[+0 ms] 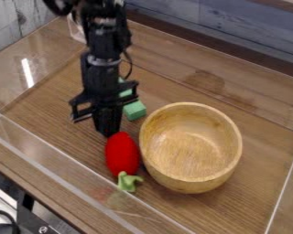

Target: Move the red object to the right side of the table

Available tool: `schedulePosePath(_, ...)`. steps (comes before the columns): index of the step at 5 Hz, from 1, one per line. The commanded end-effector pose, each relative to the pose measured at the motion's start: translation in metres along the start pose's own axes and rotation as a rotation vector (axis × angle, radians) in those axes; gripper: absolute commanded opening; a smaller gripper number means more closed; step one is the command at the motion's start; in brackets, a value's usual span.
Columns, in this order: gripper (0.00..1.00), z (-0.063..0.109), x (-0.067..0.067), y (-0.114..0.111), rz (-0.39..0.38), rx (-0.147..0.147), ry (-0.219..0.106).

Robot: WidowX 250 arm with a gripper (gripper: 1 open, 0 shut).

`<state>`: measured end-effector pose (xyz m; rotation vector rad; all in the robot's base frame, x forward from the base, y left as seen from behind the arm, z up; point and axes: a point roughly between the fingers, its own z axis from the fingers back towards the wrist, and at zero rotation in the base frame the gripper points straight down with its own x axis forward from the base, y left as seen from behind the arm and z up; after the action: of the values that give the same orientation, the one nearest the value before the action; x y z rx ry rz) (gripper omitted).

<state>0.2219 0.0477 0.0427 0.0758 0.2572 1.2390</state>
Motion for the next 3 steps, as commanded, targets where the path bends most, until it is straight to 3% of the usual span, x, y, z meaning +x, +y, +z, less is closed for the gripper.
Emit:
schedulePosePath(1,0.0,0.0439,-0.0083,-0.0095,-0.049,-0.058,-0.026)
schedulePosePath(2,1.0,0.0435,-0.0113,-0.0108,-0.058,-0.063,-0.018)
schedulePosePath(3,1.0,0.0375,-0.0108,-0.0102,-0.063,-0.063,-0.02)
